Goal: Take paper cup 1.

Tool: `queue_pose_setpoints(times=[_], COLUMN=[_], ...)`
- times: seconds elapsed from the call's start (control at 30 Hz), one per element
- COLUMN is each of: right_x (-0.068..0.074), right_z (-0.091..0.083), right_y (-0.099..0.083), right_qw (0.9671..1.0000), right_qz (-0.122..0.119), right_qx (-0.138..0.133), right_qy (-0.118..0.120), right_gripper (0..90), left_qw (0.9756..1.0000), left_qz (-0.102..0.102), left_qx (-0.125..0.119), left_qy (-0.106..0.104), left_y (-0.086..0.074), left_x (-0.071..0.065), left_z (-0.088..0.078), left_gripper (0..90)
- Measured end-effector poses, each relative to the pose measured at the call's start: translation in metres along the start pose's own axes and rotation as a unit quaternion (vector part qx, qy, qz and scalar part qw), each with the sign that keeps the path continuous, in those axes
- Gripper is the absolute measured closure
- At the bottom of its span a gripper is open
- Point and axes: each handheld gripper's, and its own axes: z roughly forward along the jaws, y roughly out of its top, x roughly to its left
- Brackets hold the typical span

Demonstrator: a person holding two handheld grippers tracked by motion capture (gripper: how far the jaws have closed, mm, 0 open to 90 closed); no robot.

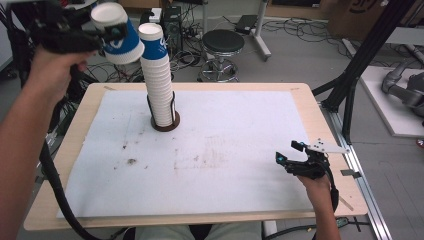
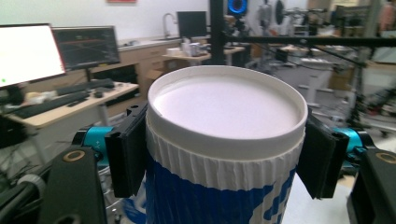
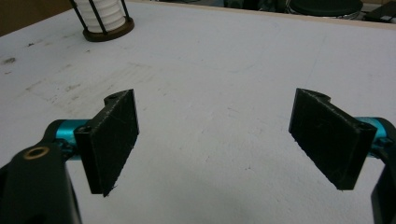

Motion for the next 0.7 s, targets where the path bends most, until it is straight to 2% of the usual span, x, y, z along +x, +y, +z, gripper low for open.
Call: queue_pose_setpoints(times=[0.17, 0.27, 0.3, 0.33, 0.4, 0.5, 0.63, 0.67, 0.7], right_x=[0.003, 0.005, 0.006, 0.006, 0.006, 0.007, 0.007, 0.007, 0.007], right_z=[0.003, 0.004, 0.004, 0.005, 0.006, 0.008, 0.008, 0.008, 0.008], right_y=[0.001, 0.001, 0.001, 0.001, 0.000, -0.001, -0.001, -0.001, -0.002], right_qw=[1.0000, 0.9999, 0.9999, 0.9999, 0.9998, 0.9997, 0.9997, 0.9997, 0.9997], right_qz=[-0.003, -0.004, -0.002, -0.005, -0.002, -0.003, -0.003, -0.003, -0.005], right_qx=[0.002, 0.001, 0.001, 0.000, 0.003, 0.006, 0.006, 0.006, 0.005], right_qy=[0.007, 0.010, 0.012, 0.013, 0.018, 0.022, 0.024, 0.025, 0.025], right_gripper=[16.2, 16.1, 16.2, 16.2, 16.1, 16.1, 16.1, 16.2, 16.2], left_qw=[0.9994, 0.9986, 0.9986, 0.9981, 0.9975, 0.9964, 0.9956, 0.9956, 0.9957], left_qz=[-0.001, 0.000, 0.000, -0.001, -0.002, -0.016, -0.026, -0.026, -0.026], left_qx=[0.004, 0.020, 0.020, 0.029, 0.034, 0.036, 0.040, 0.040, 0.040], left_qy=[-0.034, -0.049, -0.049, -0.055, -0.062, -0.075, -0.081, -0.081, -0.080], left_y=[-0.041, -0.066, -0.066, -0.081, -0.097, -0.122, -0.149, -0.149, -0.162], left_x=[-0.016, -0.023, -0.023, -0.029, -0.034, -0.043, -0.052, -0.052, -0.057], left_z=[0.006, 0.012, 0.012, 0.016, 0.020, 0.027, 0.034, 0.034, 0.036], left_gripper=[28.8, 28.8, 28.7, 28.8, 28.7, 28.7, 28.6, 28.7, 28.6])
